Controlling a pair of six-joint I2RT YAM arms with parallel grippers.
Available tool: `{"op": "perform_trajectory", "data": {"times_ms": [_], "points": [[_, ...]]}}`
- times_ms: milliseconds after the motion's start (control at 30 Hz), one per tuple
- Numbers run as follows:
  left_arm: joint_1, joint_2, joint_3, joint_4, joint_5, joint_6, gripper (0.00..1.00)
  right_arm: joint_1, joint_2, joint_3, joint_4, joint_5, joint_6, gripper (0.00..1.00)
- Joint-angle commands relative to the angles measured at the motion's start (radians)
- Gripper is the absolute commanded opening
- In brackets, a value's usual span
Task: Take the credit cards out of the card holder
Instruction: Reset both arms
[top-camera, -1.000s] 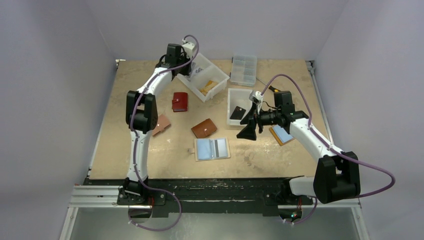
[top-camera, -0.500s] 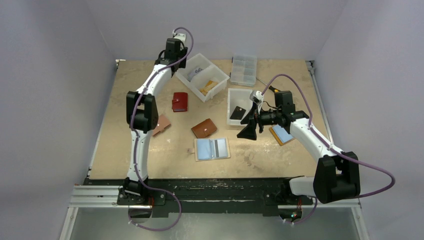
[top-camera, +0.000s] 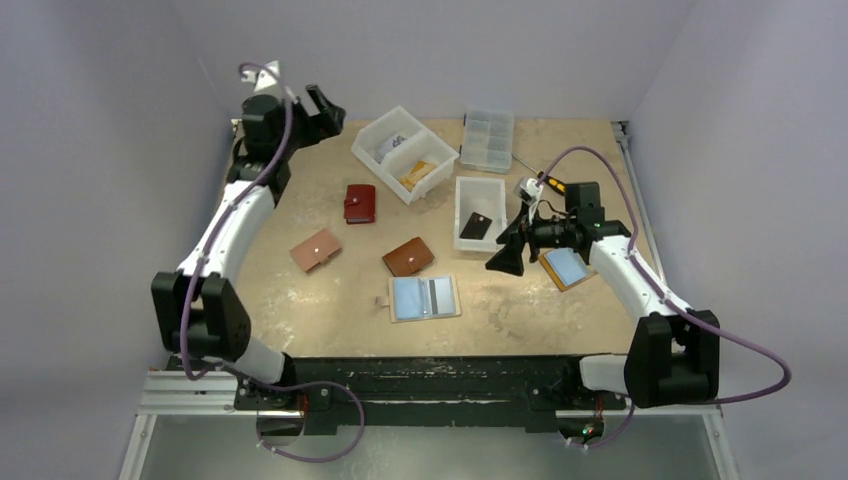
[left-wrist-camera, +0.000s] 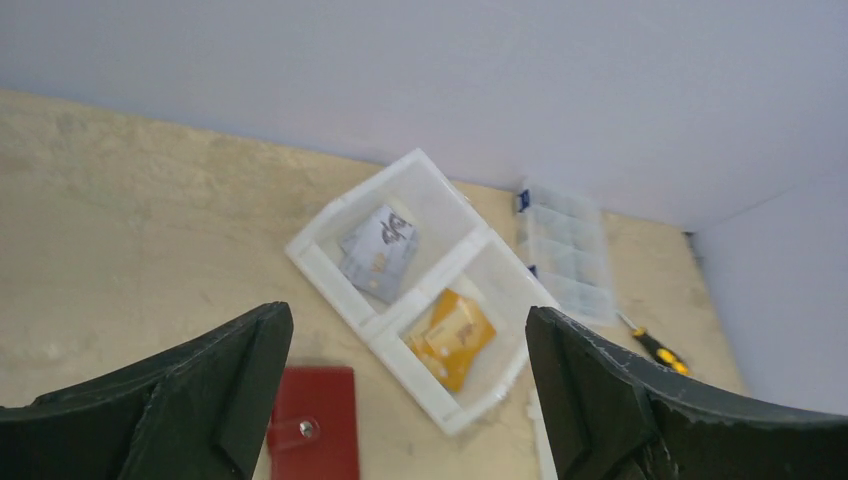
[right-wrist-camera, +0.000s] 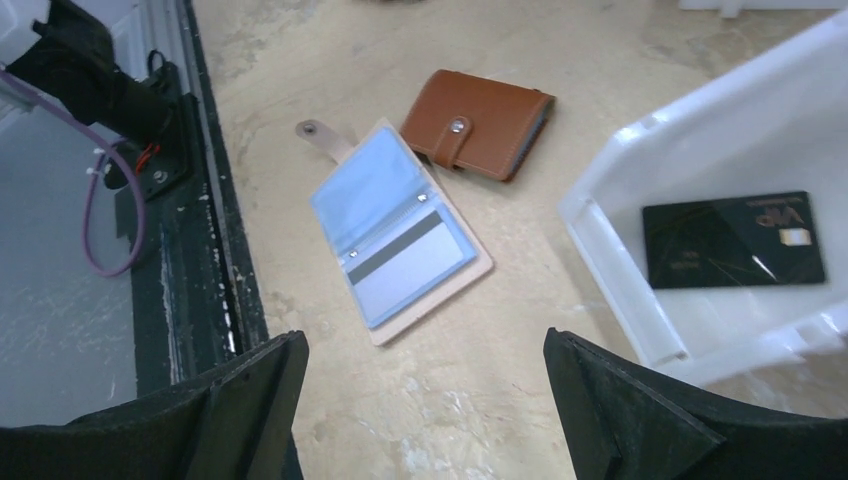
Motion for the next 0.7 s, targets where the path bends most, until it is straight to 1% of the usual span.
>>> {"op": "perform_trajectory", "data": {"times_ms": [0, 100, 167, 300, 400, 467, 567, 667], "points": [[0.092, -0.109, -0.222, -0.016, 0.280, -0.295, 0.95, -0.073, -0.045, 0.093, -0.063, 0.049, -0.042, 0.99], [0.108, -0.208, -0.331, -0.075, 0.299, -0.310, 0.96, -0.134, -0.058, 0.136, -0.084, 0.094, -0.031, 0.99], [0.110, -0.267, -0.385, -0.130, 0.288, -0.309, 0.96, -0.179, -0.067, 0.166, -0.109, 0.119, -0.032, 0.99], [0.113, -0.370, -0.421, -0.230, 0.266, -0.299, 0.99, -0.224, -0.081, 0.234, -0.169, 0.188, -0.030, 0.99], [0.114, -0.436, -0.446, -0.272, 0.239, -0.323, 0.99, -0.238, -0.093, 0.284, -0.178, 0.303, 0.033, 0.99], [0.114, -0.474, -0.467, -0.289, 0.206, -0.345, 0.99, -0.249, -0.107, 0.305, -0.182, 0.354, 0.055, 0.99], [0.113, -0.512, -0.489, -0.286, 0.214, -0.347, 0.99, -0.258, -0.122, 0.344, -0.193, 0.362, 0.088, 0.99], [0.114, -0.516, -0.465, -0.308, 0.254, -0.328, 0.99, -0.267, -0.118, 0.397, -0.230, 0.320, 0.097, 0.99]]}}
